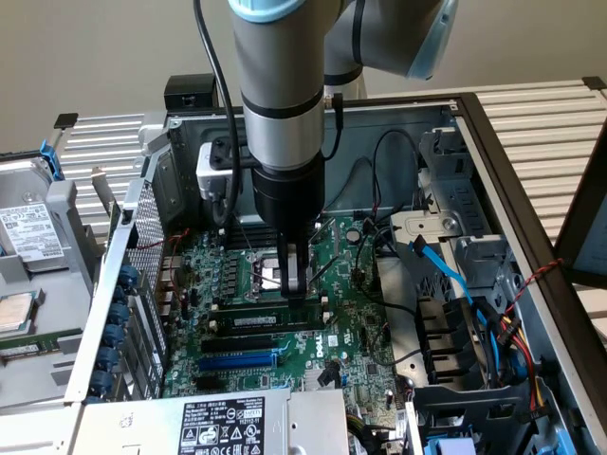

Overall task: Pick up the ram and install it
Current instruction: 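Press down the ram until it locks into place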

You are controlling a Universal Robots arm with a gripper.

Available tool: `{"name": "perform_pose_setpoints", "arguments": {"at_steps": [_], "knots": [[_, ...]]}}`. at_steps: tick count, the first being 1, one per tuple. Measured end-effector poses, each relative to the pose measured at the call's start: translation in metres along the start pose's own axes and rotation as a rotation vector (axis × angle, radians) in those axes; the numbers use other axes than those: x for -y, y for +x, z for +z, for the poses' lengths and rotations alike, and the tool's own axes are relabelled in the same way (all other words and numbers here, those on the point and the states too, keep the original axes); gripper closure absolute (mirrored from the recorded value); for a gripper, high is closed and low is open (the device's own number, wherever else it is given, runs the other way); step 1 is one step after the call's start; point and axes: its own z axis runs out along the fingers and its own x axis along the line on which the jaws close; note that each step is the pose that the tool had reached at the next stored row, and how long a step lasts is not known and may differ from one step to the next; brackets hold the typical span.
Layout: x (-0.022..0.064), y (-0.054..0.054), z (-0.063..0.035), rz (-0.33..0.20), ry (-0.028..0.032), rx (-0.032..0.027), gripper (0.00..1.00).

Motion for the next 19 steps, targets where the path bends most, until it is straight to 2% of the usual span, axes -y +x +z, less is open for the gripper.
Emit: {"name": "perform_pose_setpoints", "arguments": {"at_steps": [9, 12, 14, 19], "knots": [[-0.0001, 0.000, 0.0032, 0.000, 0.0001, -0.0002, 0.90], [-0.0018, 0.000, 0.0009, 0.000, 0.0007, 0.0022, 0.90], [-0.0077, 0.000, -0.0022, 0.000, 0.0005, 0.0012, 0.90], [-0.0289, 0.000, -0.0045, 0.000, 0.0004, 0.0011, 0.90]]}}
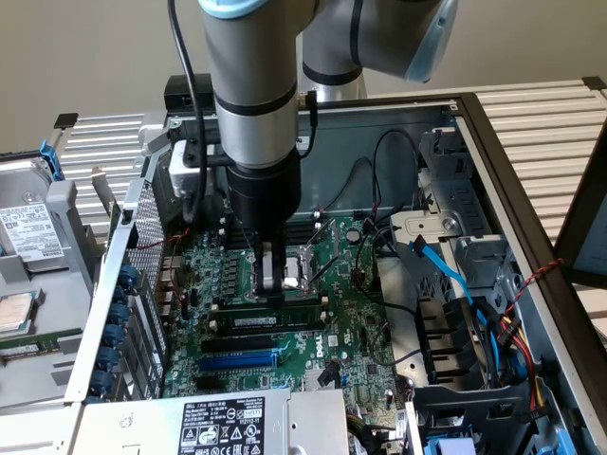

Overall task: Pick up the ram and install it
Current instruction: 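Press down the ram until it locks into place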

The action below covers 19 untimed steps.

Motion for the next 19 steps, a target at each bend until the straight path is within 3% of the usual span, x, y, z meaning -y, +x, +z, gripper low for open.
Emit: {"name": "perform_pose_setpoints", "arguments": {"at_steps": [8, 19], "knots": [[-0.0302, -0.001, -0.0024, 0.000, 0.0000, 0.0000, 0.90], [-0.0311, 0.000, 0.0018, 0.000, 0.0017, 0.0002, 0.90]]}}
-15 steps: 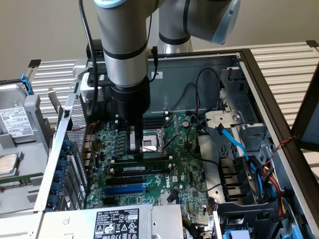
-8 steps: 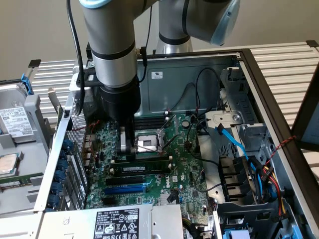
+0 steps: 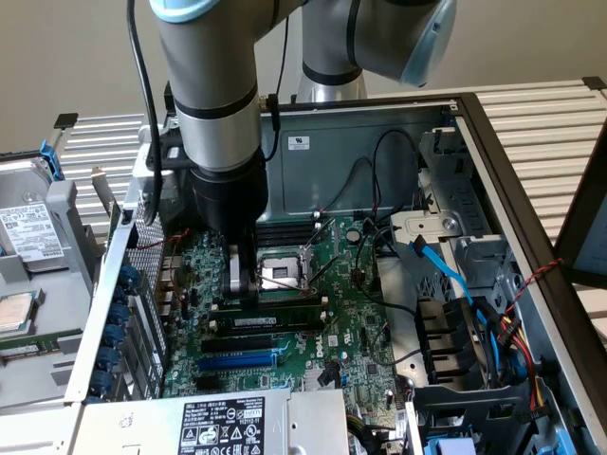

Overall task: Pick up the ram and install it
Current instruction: 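Press down the ram until it locks into place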

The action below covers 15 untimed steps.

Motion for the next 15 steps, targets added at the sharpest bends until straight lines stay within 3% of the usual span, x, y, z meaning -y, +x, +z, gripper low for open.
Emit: {"name": "perform_pose_setpoints", "arguments": {"at_steps": [12, 14, 15], "knots": [[-0.0011, 0.000, 0.0053, 0.000, 0.0020, -0.0006, 0.90], [-0.0014, 0.000, -0.0089, 0.000, 0.0012, 0.0044, 0.90], [-0.0014, 0.000, -0.0095, 0.000, 0.0012, 0.0046, 0.90]]}}
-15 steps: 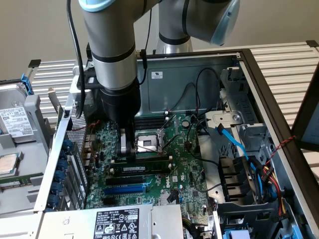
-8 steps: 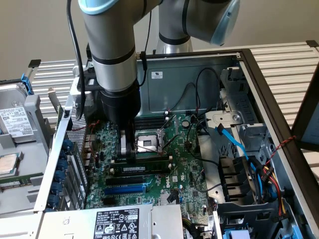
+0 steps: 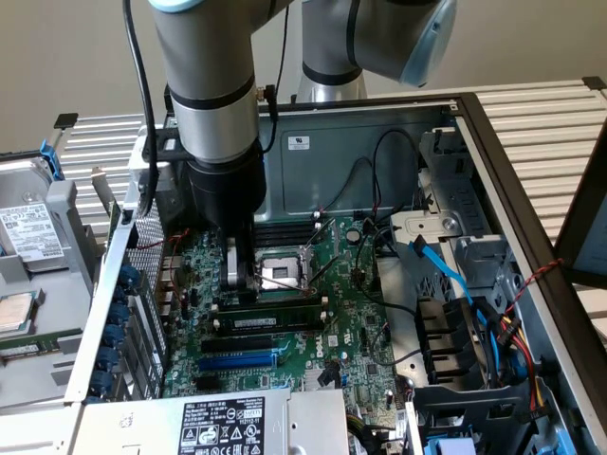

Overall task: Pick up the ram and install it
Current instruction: 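Press down the ram until it locks into place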

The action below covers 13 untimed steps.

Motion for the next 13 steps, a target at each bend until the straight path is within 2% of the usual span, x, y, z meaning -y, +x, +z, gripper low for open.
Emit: {"name": "perform_pose_setpoints", "arguments": {"at_steps": [13], "knots": [[0.0005, 0.0000, -0.0001, 0.000, 0.0000, 0.0000, 0.90]]}}
